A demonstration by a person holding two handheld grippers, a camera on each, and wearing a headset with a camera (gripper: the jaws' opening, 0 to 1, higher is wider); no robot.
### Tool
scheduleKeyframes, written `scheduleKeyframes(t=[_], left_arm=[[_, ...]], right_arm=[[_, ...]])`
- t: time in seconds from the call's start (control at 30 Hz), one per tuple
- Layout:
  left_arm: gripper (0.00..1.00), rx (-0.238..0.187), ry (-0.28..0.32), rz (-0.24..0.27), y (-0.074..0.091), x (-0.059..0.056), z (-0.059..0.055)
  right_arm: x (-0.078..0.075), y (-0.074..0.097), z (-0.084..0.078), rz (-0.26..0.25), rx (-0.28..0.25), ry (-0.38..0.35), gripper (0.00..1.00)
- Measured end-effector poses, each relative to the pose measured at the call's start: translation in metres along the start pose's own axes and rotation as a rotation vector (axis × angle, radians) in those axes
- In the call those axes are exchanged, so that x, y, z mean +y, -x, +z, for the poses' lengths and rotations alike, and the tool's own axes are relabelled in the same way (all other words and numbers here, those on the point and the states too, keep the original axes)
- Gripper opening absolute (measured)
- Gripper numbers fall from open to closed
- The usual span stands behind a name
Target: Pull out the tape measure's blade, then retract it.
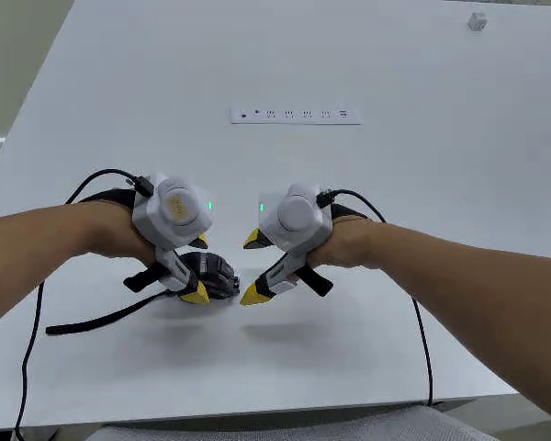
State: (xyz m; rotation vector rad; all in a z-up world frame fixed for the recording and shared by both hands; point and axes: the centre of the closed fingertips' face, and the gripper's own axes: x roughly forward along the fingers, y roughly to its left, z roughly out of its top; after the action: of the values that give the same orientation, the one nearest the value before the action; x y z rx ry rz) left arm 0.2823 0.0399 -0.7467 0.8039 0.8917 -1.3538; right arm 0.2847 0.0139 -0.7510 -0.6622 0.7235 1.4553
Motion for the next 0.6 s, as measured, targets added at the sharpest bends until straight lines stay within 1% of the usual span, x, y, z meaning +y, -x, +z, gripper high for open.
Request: scheduleKeyframes(t=[0.07,0.1,0.13,0.2,0.27,0.33,0.37,0.4,0.43,0.47,0.6], left_arm=[[0.49,0.007,-0.008,0.011,-0.002,0.001,-0.002],[0.51,0.007,-0.023,0.027,-0.003,0.003,-0.003],[0.54,-0.003,-0.027,0.039,-0.004,0.005,-0.003],[0.55,-0.006,-0.01,0.041,-0.004,0.006,-0.005],[0.5,-0.001,-0.02,0.046,-0.005,0.007,-0.007],[0.42,0.007,-0.033,0.041,-0.006,0.006,-0.01],[0.38,0.059,-0.054,0.012,-0.006,0.0,-0.022],[0.37,0.028,-0.075,0.042,-0.007,0.004,-0.018],[0.36,0.018,-0.075,0.04,-0.006,0.004,-0.018],[0.36,0.014,-0.061,0.038,-0.006,0.005,-0.017],[0.36,0.007,-0.054,0.04,-0.006,0.005,-0.016]], right_arm=[[0.001,-0.003,-0.002,0.006,0.01,0.0,0.53],[0.001,-0.004,-0.002,0.012,0.012,-0.014,0.52],[0.001,-0.005,-0.003,0.016,0.011,-0.028,0.51],[0.0,-0.006,-0.004,0.014,0.016,-0.028,0.5],[0.002,-0.008,-0.007,0.024,0.033,-0.015,0.48],[0.003,-0.011,-0.01,0.029,0.052,0.004,0.45],[0.004,-0.013,-0.013,0.033,0.062,0.029,0.43],[0.005,-0.014,-0.014,0.036,0.071,0.042,0.42],[0.005,-0.015,-0.016,0.037,0.079,0.041,0.4],[0.005,-0.016,-0.016,0.038,0.081,0.043,0.4],[0.004,-0.019,-0.013,0.035,0.087,0.047,0.37]])
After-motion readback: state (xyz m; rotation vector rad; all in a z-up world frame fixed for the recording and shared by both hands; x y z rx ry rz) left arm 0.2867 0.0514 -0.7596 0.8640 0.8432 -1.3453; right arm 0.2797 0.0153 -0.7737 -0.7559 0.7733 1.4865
